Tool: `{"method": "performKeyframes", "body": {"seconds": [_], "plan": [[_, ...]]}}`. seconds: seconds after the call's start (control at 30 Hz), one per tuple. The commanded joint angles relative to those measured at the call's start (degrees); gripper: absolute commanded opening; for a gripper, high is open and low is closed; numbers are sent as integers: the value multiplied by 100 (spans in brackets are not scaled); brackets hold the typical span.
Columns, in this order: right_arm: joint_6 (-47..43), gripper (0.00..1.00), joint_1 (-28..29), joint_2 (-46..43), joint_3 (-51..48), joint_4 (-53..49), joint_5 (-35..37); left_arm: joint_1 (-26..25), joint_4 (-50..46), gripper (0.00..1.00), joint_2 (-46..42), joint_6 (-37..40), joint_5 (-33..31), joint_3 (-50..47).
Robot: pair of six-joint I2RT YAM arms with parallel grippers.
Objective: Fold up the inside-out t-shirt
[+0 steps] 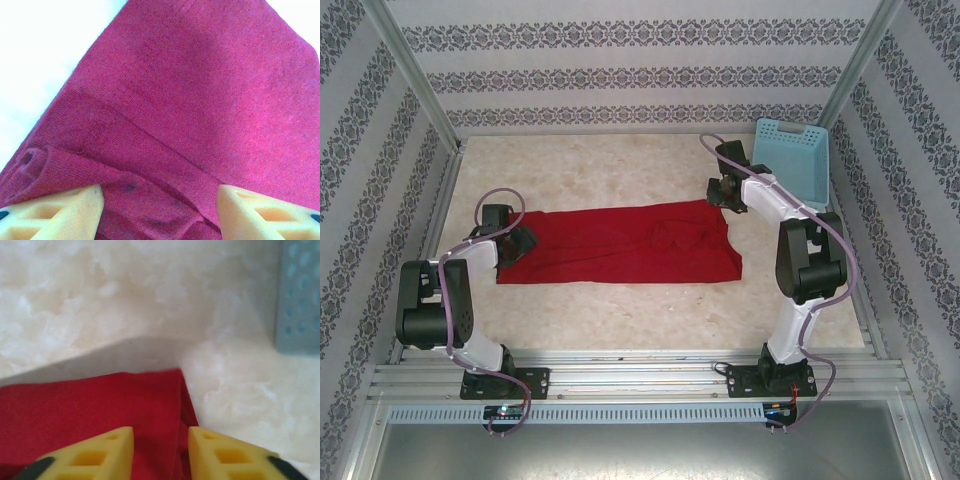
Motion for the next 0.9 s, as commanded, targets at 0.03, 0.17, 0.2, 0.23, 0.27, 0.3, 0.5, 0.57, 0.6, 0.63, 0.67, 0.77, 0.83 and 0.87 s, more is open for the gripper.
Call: {"method": "performKeyframes", "body": {"seconds": [0.03,0.17,0.2,0.23,0.27,0.3,0.5,0.57,0.6,0.63,0.67,0.77,0.83,0.87], "plan": [[-97,66,7,-264,-214,-183,349,128,-414,63,92,63,-57,-226],[261,96,106,-917,-1258,285,-576,132,-405,63,100,70,-33,-223],[344,98,155,-1002,-1439,337,-675,134,-404,63,95,72,-36,-218],[427,98,213,-1060,-1617,343,-661,132,-406,63,97,71,-29,-226],[494,98,253,-1075,-1752,364,-647,132,-397,63,102,71,-21,-225],[540,98,286,-1050,-1850,421,-658,132,-382,63,101,73,-8,-223],[666,98,466,-390,-1725,484,-608,132,-375,63,131,64,10,-219],[718,98,528,-123,-1504,333,-517,134,-374,63,121,62,14,-235],[694,98,593,-67,-1410,273,-395,132,-369,63,115,63,20,-243],[703,98,655,3,-1286,190,-327,132,-360,63,115,65,29,-253],[745,98,720,72,-1172,95,-306,133,-354,63,106,54,35,-249],[921,93,895,292,-943,-70,-294,132,-345,63,84,41,31,-275],[987,87,1033,481,-778,-172,-210,133,-342,63,44,29,32,-305],[1031,85,1097,573,-707,-208,-175,132,-330,63,19,19,34,-327]]}}
